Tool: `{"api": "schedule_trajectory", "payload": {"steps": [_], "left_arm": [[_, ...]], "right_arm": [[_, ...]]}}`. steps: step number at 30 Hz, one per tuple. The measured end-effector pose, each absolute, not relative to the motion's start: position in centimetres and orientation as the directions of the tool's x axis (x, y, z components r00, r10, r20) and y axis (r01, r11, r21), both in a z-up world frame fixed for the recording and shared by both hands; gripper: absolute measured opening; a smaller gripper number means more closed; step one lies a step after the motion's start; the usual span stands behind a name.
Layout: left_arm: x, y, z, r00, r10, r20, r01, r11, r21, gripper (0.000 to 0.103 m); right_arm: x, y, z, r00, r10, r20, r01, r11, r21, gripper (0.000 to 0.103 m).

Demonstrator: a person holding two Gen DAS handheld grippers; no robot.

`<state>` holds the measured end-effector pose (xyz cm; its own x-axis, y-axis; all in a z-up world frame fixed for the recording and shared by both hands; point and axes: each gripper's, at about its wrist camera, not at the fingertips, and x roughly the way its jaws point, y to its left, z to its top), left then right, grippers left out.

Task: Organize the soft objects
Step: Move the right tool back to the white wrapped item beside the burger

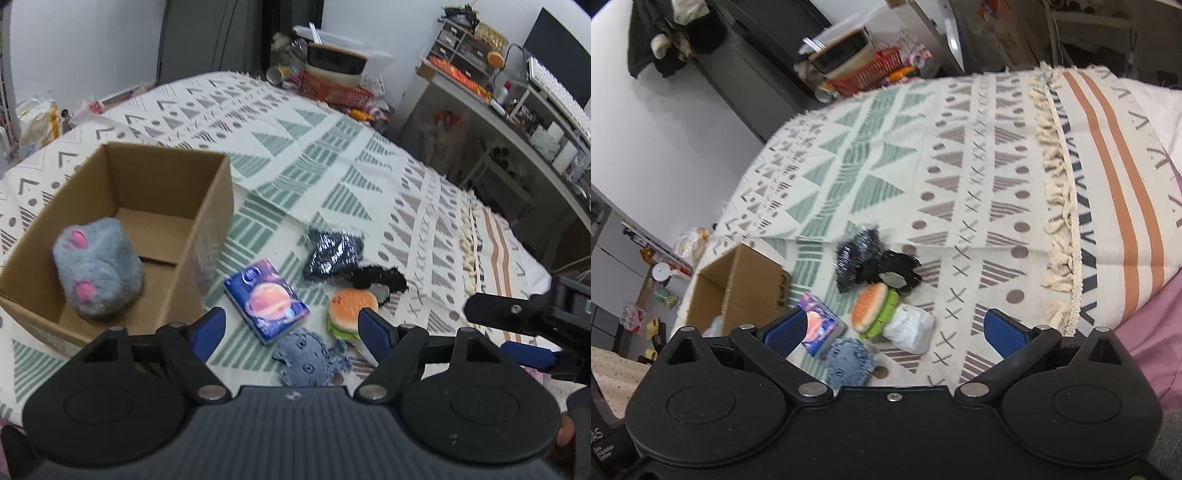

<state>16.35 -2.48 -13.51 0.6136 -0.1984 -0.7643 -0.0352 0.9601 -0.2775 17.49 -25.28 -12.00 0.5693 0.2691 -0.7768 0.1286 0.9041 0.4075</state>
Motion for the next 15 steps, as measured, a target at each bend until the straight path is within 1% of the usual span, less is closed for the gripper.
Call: {"api": "schedule_trajectory", "payload": {"steps": [2,5,10,15], "left_arm": [[16.5,-2.9,-14.0,0.598,-0.206,-0.775,-0.033,0.959,-0.281,0.077],[16.9,-3.5,-14.7,0.573,-0.228,-0.787,-0.031,0.954,-0.299,0.071],[17.6,-4.4,-16.4,0.528,-0.228,-0.818,-0.048,0.954,-0.297,0.056],[18.1,-4.9,-17.6,0.500,-0.218,-0.838,-0.062,0.956,-0.286,0.054]], "right_arm": [[18.0,-25.5,-12.9,0.540,0.284,-0.793,0.146,0.896,0.420,0.103],[18.7,-25.9,-14.0,0.505,0.325,-0.800,0.166,0.873,0.459,0.103],[19.6,-26.3,-15.4,0.487,0.324,-0.811,0.214,0.856,0.470,0.103],[20.2,-26.0,-16.2,0.478,0.334,-0.812,0.209,0.855,0.475,0.103]]}}
